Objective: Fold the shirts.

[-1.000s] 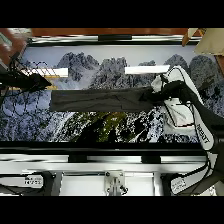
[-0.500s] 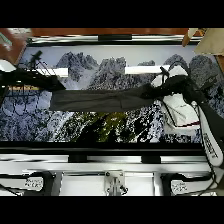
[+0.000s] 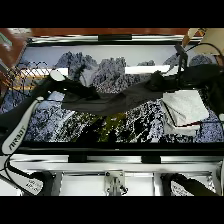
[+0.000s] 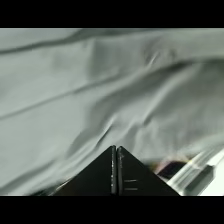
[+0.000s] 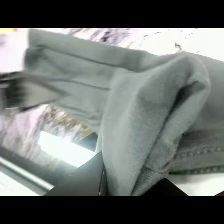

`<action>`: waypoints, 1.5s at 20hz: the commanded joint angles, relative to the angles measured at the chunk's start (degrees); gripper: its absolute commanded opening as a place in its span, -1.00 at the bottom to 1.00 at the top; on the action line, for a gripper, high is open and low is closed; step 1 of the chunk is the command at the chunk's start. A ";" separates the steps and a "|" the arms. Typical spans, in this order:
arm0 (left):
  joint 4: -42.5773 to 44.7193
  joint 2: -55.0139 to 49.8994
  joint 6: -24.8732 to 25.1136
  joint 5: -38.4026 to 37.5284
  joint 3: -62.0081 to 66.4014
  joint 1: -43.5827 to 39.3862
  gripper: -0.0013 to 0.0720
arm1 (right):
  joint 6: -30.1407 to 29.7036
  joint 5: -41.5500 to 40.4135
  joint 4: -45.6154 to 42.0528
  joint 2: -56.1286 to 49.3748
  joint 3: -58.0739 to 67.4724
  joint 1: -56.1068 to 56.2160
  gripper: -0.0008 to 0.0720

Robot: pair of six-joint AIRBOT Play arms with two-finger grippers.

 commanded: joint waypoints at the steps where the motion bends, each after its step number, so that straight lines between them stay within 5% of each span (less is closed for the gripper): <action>1: -6.01 -3.06 -0.02 6.69 0.00 -7.41 -0.84 | 2.27 -4.22 0.15 5.51 0.07 0.04 -0.76; 9: -10.91 -5.40 -0.22 11.10 0.00 -16.87 -0.85 | 6.01 -6.32 -0.61 10.82 0.04 0.04 -0.76; 13: -9.11 0.74 -2.51 13.25 0.02 -7.41 -0.85 | 7.63 -6.58 -3.15 10.60 0.04 0.07 -0.76; 18: 2.10 18.69 0.44 12.15 0.02 7.37 -0.85 | 8.98 -5.42 -4.94 2.51 0.04 7.54 -0.76; 24: 2.08 39.36 0.44 10.10 0.02 23.43 -0.85 | 9.42 11.34 -4.26 -14.75 0.07 23.69 -0.76; 30: 2.08 48.63 0.42 0.28 0.00 27.36 -0.85 | 9.40 29.97 4.85 -26.29 2.14 30.18 -0.76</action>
